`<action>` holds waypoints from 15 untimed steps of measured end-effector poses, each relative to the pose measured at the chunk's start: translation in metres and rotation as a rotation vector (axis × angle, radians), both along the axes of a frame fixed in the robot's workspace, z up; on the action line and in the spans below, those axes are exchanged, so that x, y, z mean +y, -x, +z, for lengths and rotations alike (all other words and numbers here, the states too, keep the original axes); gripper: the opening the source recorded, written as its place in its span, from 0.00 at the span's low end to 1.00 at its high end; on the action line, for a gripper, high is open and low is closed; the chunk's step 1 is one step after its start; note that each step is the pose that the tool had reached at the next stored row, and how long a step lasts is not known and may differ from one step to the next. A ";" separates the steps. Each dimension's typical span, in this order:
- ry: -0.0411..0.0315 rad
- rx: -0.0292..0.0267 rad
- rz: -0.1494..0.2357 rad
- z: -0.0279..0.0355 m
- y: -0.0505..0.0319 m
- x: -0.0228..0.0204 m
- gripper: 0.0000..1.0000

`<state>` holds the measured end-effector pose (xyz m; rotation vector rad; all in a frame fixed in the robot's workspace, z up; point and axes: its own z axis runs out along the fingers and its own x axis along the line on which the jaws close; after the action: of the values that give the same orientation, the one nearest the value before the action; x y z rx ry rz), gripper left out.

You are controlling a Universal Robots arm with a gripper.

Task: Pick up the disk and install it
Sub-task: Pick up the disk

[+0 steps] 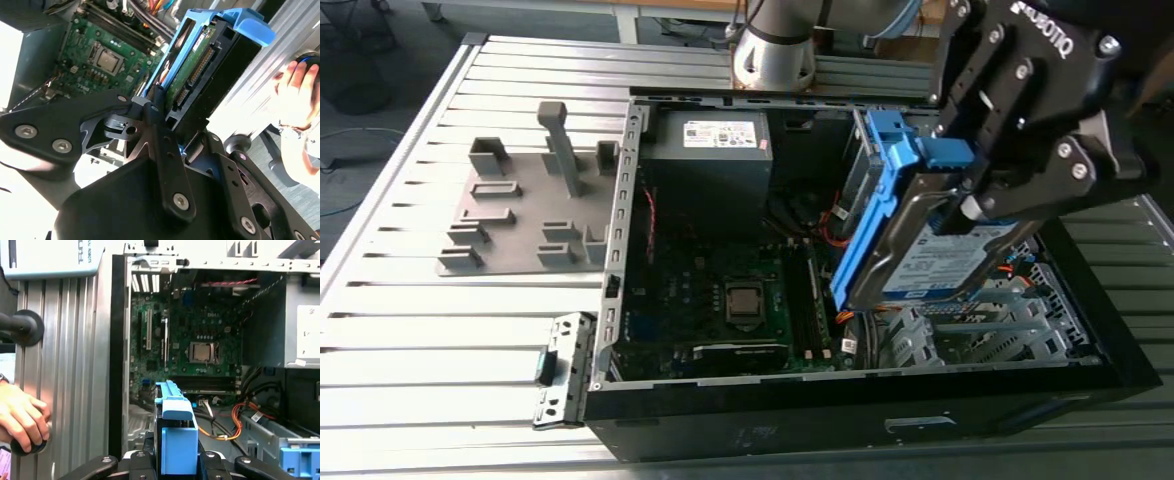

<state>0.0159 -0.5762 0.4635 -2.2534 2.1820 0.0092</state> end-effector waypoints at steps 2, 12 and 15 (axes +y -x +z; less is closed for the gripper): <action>0.0002 0.0004 0.000 -0.0011 -0.0057 -0.0029 0.36; 0.0002 0.0033 0.000 -0.0067 -0.0414 -0.0111 0.36; 0.0001 0.0044 0.000 -0.0083 -0.0532 -0.0127 0.36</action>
<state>0.0691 -0.5889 0.4552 -2.2556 2.1842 0.0141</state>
